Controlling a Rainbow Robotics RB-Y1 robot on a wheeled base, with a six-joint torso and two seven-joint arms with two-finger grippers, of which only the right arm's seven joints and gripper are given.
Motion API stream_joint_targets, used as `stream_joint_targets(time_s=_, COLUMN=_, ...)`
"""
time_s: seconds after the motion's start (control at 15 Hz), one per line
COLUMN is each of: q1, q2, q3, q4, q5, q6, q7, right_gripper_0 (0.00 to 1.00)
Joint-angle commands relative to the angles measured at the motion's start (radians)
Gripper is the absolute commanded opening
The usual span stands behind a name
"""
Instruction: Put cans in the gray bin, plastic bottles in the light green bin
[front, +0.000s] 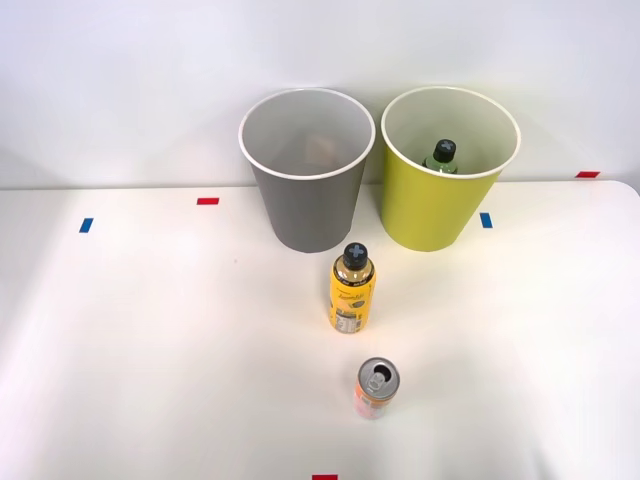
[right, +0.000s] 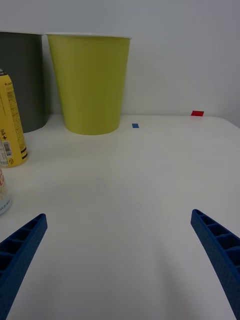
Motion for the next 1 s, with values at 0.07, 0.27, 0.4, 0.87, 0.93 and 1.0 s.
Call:
stream_joint_targets(time_s=0.07, q1=0.000, q2=0.000, q3=0.000, q4=0.000, q5=0.000, q6=0.000, q7=0.000, right_gripper_0=1.00)
stream_joint_targets(time_s=0.27, q1=0.000, q2=0.000, q3=0.000, q4=0.000, q5=0.000, q6=0.000, q7=0.000, right_gripper_0=1.00)
stream_joint_targets(time_s=0.4, q1=0.000, q2=0.000, q3=0.000, q4=0.000, q5=0.000, q6=0.000, q7=0.000, right_gripper_0=1.00)
stream_joint_targets(time_s=0.87, q1=0.000, q2=0.000, q3=0.000, q4=0.000, q5=0.000, q6=0.000, q7=0.000, right_gripper_0=1.00)
stream_joint_targets(time_s=0.93, q1=0.000, q2=0.000, q3=0.000, q4=0.000, q5=0.000, q6=0.000, q7=0.000, right_gripper_0=1.00)
stream_joint_targets(time_s=1.0, q1=0.000, q2=0.000, q3=0.000, q4=0.000, q5=0.000, q6=0.000, q7=0.000, right_gripper_0=1.00)
